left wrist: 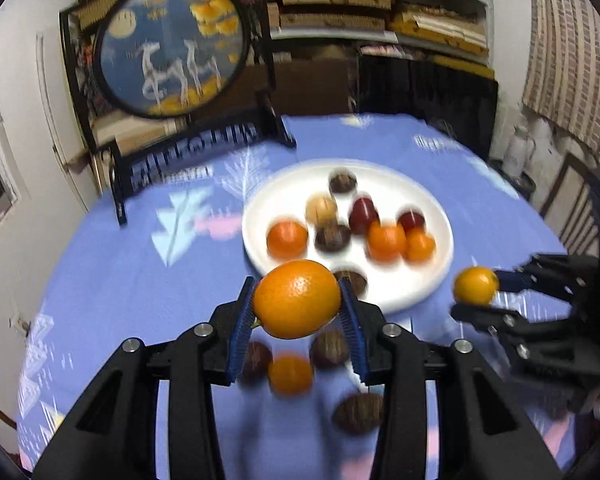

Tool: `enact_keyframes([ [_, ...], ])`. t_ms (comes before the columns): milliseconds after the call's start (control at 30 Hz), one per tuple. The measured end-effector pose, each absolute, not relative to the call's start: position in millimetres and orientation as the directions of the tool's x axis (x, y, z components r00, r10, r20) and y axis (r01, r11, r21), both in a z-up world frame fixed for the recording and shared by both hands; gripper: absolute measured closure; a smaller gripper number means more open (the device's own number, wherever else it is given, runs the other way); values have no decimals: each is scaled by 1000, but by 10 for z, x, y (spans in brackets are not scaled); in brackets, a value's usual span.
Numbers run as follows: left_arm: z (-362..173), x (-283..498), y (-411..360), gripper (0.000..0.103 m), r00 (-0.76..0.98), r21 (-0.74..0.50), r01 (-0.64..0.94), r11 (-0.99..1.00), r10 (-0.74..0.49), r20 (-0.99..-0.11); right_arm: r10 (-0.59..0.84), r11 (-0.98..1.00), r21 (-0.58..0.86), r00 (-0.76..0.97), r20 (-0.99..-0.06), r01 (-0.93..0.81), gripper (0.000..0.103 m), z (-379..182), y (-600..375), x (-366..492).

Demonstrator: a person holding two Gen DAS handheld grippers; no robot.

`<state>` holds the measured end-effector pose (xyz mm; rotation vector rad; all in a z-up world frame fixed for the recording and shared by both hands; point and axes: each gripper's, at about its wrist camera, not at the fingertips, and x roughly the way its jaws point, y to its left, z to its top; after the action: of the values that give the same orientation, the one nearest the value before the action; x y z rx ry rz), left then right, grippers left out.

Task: Organize fruits
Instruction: 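Carry both fruits onto the white plate and open both tools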

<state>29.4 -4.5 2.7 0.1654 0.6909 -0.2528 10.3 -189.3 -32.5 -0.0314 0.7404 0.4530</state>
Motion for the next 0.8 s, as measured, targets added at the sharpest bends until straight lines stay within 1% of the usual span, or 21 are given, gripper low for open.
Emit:
enact_keyframes([
  [233, 367, 933, -299, 63, 809, 52, 219, 974, -151, -569, 369, 927, 157, 764, -529, -339, 67, 217, -2083, 543],
  [333, 390, 1124, -371, 63, 802, 16, 220, 975, -171, -573, 368, 929, 174, 778, -509, -326, 66, 311, -2081, 768],
  [533, 175, 1370, -454, 63, 815, 43, 181, 983, -125, -565, 332, 942, 142, 798, -502, -303, 66, 240, -1997, 994],
  [633, -5, 1395, -513, 63, 821, 132, 181, 975, -76, -565, 334, 942, 151, 785, -522, -300, 66, 106, -2004, 1033],
  [733, -107, 1444, -522, 63, 796, 119, 200, 973, -91, -598, 324, 945, 155, 774, -544, -287, 66, 18, -2036, 1080],
  [800, -140, 1445, -543, 63, 796, 135, 204, 970, -84, -599, 310, 950, 142, 777, -548, -279, 66, -7, -2036, 1085],
])
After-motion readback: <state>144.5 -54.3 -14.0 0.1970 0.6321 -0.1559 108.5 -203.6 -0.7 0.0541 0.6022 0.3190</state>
